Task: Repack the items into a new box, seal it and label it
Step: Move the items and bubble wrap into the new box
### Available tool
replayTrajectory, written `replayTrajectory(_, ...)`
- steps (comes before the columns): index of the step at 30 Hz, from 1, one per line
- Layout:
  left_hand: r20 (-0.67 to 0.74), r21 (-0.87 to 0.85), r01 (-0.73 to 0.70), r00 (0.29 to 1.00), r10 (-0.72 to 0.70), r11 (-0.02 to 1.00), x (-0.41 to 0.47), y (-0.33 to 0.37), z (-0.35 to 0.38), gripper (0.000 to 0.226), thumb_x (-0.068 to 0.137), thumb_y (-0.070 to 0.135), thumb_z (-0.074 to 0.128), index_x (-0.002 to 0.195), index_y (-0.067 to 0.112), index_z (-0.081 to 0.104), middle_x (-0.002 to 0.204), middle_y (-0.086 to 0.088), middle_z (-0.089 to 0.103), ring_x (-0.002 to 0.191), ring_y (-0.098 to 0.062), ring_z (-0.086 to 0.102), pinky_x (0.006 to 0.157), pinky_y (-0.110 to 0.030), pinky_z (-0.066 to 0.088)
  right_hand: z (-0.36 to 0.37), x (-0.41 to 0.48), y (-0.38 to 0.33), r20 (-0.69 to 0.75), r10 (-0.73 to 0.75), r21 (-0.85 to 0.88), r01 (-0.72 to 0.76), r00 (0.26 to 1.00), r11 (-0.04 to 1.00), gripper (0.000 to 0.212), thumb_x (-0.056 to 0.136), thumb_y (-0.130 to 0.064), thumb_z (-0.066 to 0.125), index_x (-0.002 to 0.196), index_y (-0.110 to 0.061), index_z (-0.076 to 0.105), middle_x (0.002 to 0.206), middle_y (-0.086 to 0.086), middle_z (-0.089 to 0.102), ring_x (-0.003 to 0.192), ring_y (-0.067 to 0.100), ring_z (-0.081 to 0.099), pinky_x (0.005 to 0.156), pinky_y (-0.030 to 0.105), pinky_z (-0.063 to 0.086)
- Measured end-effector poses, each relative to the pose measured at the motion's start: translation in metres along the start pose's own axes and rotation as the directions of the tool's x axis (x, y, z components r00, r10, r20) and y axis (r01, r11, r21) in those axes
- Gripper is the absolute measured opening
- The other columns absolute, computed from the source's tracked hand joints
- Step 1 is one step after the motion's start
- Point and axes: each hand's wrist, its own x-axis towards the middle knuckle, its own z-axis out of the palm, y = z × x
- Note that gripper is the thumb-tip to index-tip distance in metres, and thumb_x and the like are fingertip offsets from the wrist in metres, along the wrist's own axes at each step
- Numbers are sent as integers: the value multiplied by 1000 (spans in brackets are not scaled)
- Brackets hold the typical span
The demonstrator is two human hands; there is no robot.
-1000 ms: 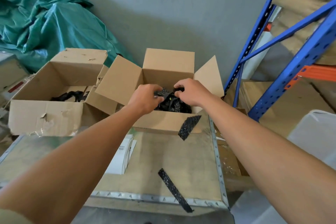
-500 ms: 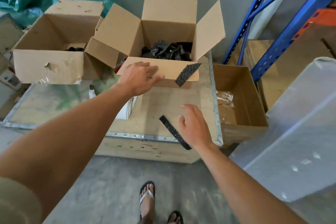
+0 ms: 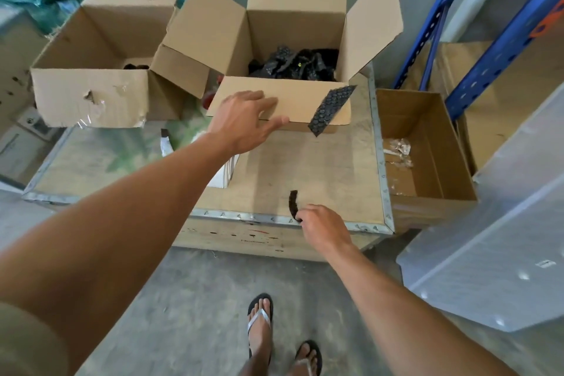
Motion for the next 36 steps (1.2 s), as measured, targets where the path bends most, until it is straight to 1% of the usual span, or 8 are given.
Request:
replayTrajectory(7,23,-12,24,999,-24,1000,4,-8,-13,69,95,72,42,142,24,59,147,-8,57,137,-29,49,111,-46,39,-73,-6,-5,-235,-38,183,83,971,980,27,101,-15,49,119,-15,70,113,-5,66,108,14,58,87,31,52)
replayTrajectory(16,60,-51,81,995,-78,995,7,-8,-29,69,93,74,42,138,26,63,146,-5,58,134,-28,52,108,-45,44,-220,8,-2,-553,-93,200,240,828,950,11,98,-11,54,102,-19,61,91,-3,65,82,16,59,66,33,50)
replayTrajectory(19,89,-28,84,993,-81,996,9,-10,-27,71,91,77,41,139,28,61,146,-3,58,133,-28,53,106,-47,46,-248,32,3,-524,-143,71,210,840,975,18,98,-3,49,96,-17,60,89,1,63,84,22,56,67,45,51)
replayTrajectory(23,74,5,42,996,-42,999,10,-10,-23,70,92,74,36,133,25,66,130,-1,67,119,-27,61,92,-43,52,-258,57,5,-322,-187,-118,157,928,981,26,92,0,48,100,-12,70,106,3,64,102,24,57,82,43,53)
replayTrajectory(25,33,11,29,999,-29,1000,9,-11,-23,64,95,70,38,127,25,69,118,2,70,110,-25,63,83,-39,52,-256,62,4,-215,-207,-149,178,954,973,22,95,-16,49,103,-11,68,109,3,61,107,22,56,86,38,52)
replayTrajectory(29,-2,9,26,1000,-26,1000,9,-13,-26,65,95,70,35,118,22,71,114,1,71,106,-23,63,81,-39,53,-253,66,4,-42,-228,-177,218,973,960,62,89,-60,64,129,-12,61,123,-1,56,116,18,52,90,37,50)
replayTrajectory(33,3,-21,23,1000,-23,1000,12,-22,-28,83,88,84,22,118,23,71,118,2,72,110,-21,62,86,-39,53,-259,75,8,-27,-265,-173,256,964,951,20,95,-21,62,108,-11,72,109,0,60,102,21,61,83,37,54)
replayTrajectory(36,9,-54,55,998,-55,997,21,-27,-33,74,89,79,38,130,26,68,133,3,67,123,-19,59,98,-37,50,-273,83,12,-11,-214,-76,213,977,974,17,96,-21,63,96,-13,78,91,2,69,84,20,65,75,38,56)
